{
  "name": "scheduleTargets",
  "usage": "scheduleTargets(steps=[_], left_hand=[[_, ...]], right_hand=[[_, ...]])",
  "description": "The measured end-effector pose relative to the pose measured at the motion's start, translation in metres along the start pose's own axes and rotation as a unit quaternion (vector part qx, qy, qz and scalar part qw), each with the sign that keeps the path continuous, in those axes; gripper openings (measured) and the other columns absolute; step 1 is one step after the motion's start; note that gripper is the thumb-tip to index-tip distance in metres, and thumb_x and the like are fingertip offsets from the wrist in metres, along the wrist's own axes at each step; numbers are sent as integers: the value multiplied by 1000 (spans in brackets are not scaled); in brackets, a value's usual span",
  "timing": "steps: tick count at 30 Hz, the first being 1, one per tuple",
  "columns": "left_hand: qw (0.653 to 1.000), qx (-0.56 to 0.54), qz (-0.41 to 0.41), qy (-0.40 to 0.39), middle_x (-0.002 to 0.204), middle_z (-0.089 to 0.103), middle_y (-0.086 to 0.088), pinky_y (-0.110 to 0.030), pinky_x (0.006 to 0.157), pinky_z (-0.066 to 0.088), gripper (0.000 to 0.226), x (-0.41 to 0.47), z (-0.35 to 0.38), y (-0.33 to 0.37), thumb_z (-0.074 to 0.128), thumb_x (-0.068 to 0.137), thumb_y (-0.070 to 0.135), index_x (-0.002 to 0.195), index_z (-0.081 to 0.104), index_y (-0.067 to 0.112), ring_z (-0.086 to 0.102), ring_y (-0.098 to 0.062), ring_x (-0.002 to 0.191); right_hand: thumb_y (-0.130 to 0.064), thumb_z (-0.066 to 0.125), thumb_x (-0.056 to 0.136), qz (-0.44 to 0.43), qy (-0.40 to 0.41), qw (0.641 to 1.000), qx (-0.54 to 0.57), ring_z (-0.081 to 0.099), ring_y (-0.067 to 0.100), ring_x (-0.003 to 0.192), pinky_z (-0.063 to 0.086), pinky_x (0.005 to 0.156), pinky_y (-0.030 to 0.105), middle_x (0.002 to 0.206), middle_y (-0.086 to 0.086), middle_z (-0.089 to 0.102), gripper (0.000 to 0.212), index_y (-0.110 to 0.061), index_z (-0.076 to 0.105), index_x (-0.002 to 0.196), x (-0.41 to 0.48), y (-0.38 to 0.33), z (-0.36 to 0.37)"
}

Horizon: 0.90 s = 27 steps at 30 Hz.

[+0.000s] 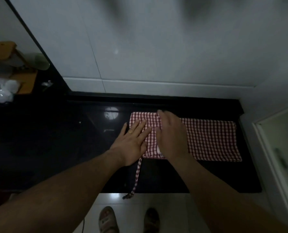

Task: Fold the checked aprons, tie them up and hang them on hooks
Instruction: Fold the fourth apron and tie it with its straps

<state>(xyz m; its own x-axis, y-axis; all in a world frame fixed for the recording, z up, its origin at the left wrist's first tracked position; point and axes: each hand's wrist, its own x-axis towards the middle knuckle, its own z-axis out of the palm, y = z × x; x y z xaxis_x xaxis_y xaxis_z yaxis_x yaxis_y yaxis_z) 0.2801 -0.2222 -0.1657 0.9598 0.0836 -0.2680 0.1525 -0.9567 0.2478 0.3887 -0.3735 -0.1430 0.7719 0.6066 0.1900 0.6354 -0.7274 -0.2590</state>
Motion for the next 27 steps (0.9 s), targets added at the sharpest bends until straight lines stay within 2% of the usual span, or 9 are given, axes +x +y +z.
scheduleTargets(steps=[4,6,8,11,14,17,20,22,27], left_hand=[[994,-103,0,46,174,-9,5,-48,130,-3,62,-1,2,-9,24,111,48,166,2,32,-15,-11,159],[968,-189,-82,146,170,25,-2,-48,128,18,60,-7,7,-19,36,109,45,164,22,26,17,-20,158],[938,-206,-178,215,147,53,-5,-46,113,39,53,-12,5,-24,49,105,44,152,43,20,47,-24,134],[891,-348,-258,137,115,70,2,-36,88,56,48,-3,-9,-11,62,97,52,131,57,18,67,-16,100],[831,-497,-248,23,107,77,3,-36,89,61,31,5,-16,2,74,93,40,116,70,20,74,-12,93],[829,-496,-254,40,107,78,1,-33,87,61,17,-1,-21,-3,73,93,23,110,72,20,74,-12,91],[866,-414,-266,82,103,75,5,-36,85,60,19,-14,-33,-7,67,91,26,110,66,22,71,-13,90],[876,-393,-258,112,108,69,8,-36,87,58,33,-18,-45,1,67,92,29,123,57,23,67,-14,96],[852,-483,-174,104,101,73,8,-35,84,58,27,-12,-68,38,69,94,47,111,58,28,71,-8,90]], right_hand=[[-49,22,108,-1,-128,991,-34,8,20,159,13,127,56,172,0,12,60,-27,12,163,-6,15,28],[-52,15,108,13,-135,990,-38,2,18,159,7,128,56,173,-2,7,61,-29,6,164,-12,25,44],[-52,14,109,5,-135,990,-38,0,17,159,7,128,56,173,-3,6,61,-28,4,164,-14,27,47],[-52,13,109,9,-131,991,-40,-1,18,159,5,128,56,173,-2,6,61,-27,4,164,-12,25,44],[-51,15,109,-7,-147,989,-27,2,20,159,4,127,56,173,0,8,62,-26,6,164,-12,12,41],[-51,37,104,3,-114,993,-26,28,24,151,23,123,54,163,4,32,61,-23,30,157,-11,-6,31],[-39,57,97,46,-77,995,48,57,19,106,51,91,40,117,1,59,24,-23,58,115,-20,-18,21],[-36,52,102,148,-177,944,237,64,17,91,56,80,39,105,-1,67,17,-23,63,104,-21,-19,13],[-73,30,100,360,-305,661,583,70,27,111,54,97,41,116,10,73,75,-13,63,130,-7,2,-18]])
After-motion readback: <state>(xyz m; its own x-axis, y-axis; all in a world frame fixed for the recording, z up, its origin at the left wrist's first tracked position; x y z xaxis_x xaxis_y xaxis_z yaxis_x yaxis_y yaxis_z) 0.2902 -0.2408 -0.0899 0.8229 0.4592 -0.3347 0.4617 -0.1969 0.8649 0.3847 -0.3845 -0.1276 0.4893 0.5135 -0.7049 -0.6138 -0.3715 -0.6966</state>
